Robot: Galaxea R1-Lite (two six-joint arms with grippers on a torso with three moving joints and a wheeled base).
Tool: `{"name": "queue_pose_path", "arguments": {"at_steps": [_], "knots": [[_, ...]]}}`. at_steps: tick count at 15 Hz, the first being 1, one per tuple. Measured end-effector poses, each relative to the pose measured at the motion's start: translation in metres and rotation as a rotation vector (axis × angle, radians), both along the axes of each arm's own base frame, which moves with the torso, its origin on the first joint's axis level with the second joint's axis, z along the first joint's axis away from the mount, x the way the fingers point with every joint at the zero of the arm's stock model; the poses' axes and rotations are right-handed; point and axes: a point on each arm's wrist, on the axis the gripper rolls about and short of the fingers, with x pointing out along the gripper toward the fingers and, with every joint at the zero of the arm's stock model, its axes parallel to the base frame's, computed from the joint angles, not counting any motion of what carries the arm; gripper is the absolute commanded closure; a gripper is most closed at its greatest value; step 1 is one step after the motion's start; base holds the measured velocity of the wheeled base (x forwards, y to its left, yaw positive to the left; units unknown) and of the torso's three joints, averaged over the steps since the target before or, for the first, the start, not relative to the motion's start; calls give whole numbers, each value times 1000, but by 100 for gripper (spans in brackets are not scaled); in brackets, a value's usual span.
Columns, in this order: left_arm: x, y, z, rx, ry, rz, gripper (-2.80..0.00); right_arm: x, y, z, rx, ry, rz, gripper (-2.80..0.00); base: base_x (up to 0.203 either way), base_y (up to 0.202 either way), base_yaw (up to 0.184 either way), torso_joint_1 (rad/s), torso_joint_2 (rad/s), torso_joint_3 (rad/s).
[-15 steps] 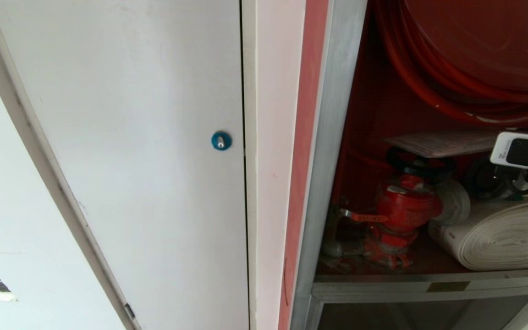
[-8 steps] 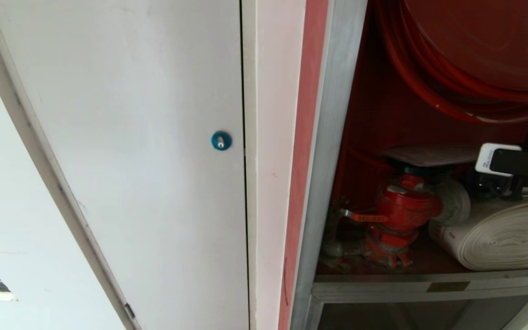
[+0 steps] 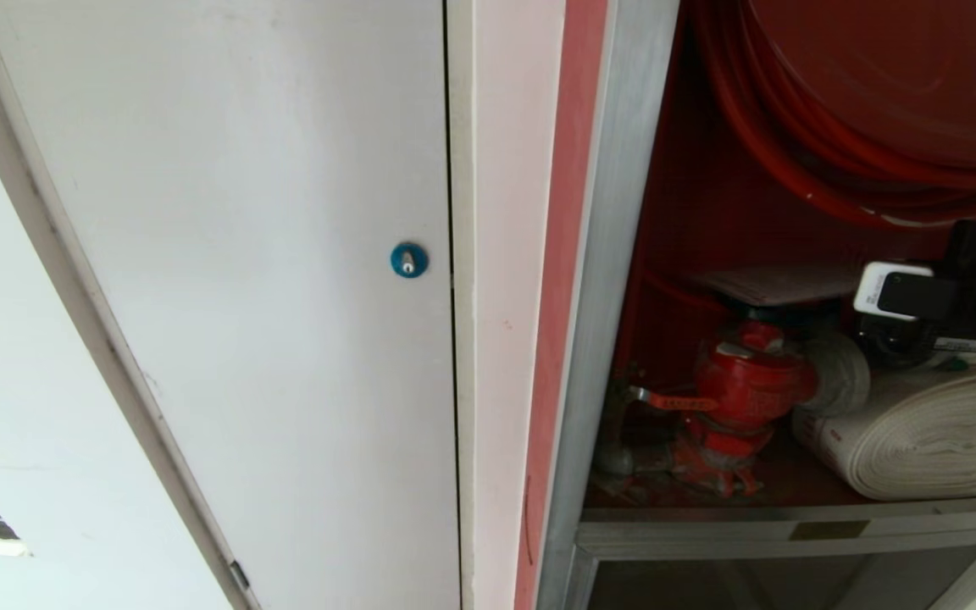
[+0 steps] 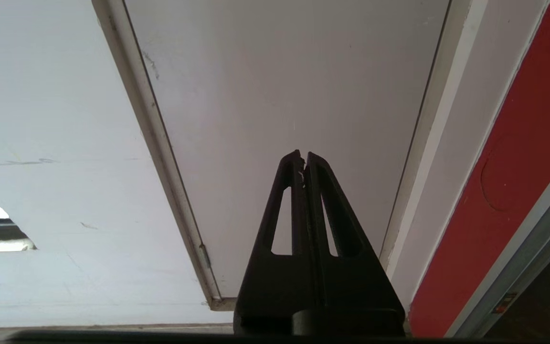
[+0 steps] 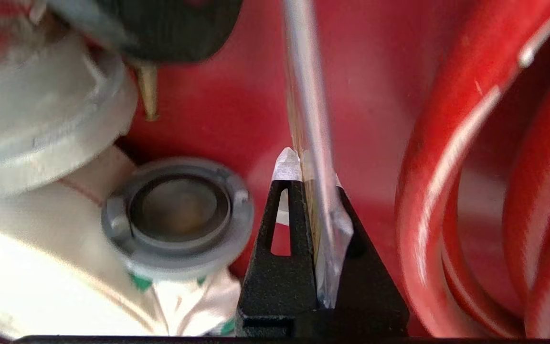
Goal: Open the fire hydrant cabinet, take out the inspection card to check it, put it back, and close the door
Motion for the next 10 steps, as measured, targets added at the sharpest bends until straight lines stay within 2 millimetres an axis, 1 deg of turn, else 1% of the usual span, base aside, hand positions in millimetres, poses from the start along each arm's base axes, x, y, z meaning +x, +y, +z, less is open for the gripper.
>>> {"name": "queue_pose_path", "arguments": {"at_steps": [5,10], "knots": [[0,0,0,0,0,0,0,1,3,-8,4,27,11,0,0,0,0,0,0,0],[0,0,0,0,0,0,0,-2,4,-8,4,28,12,0,0,0,0,0,0,0]]}}
